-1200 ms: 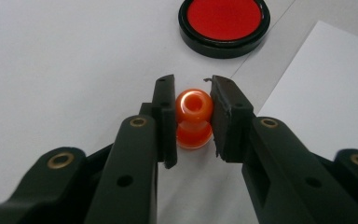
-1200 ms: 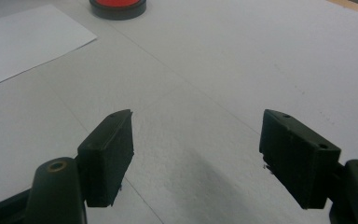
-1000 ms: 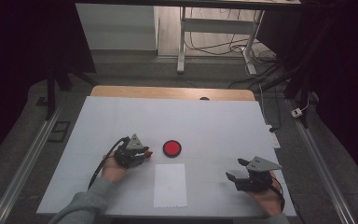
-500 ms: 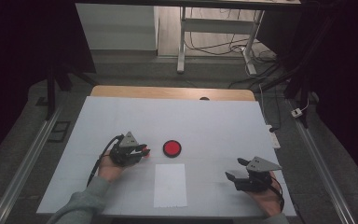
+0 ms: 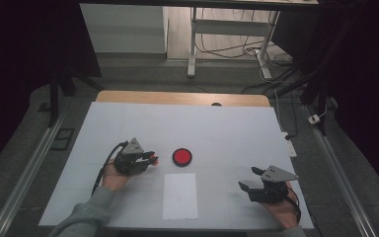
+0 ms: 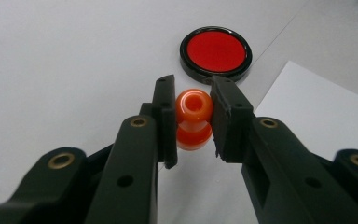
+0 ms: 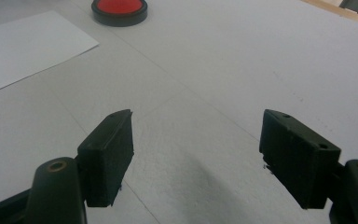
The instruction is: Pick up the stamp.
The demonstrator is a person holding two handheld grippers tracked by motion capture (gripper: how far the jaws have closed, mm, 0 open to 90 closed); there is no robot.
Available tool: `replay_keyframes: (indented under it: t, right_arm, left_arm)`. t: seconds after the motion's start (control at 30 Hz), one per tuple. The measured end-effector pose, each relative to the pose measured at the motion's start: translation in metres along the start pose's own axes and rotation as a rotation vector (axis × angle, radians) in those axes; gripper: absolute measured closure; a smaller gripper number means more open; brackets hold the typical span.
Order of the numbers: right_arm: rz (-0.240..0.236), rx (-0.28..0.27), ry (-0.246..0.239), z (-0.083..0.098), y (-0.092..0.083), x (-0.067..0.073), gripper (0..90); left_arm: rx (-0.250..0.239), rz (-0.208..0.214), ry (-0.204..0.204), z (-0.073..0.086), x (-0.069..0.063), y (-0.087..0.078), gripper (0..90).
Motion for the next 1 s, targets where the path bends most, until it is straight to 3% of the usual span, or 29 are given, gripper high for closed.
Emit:
replay_keyframes:
  t: [0.67,1.0]
  right_arm:
    - [0.001,-0.009,-0.007,-0.002,0.001,0.001,24.6]
    - [0.006,-0.017,-0.01,-0.004,0.001,0.002,24.8]
  left_arm:
    - [-0.052,0.047,-0.014,-0.01,-0.003,-0.015,72.2]
    - [-0.069,0.077,-0.001,-0.016,-0.014,-0.022,72.2]
Point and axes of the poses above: each handheld gripper's, and its own axes: y roughly forward along the jaws, z roughly out of its underside, x roughly to its left, the point moved 8 cm from there along y, roughly forward along the jaws, and after that the axes turned 3 degrees about x, right-handed, at the moved point
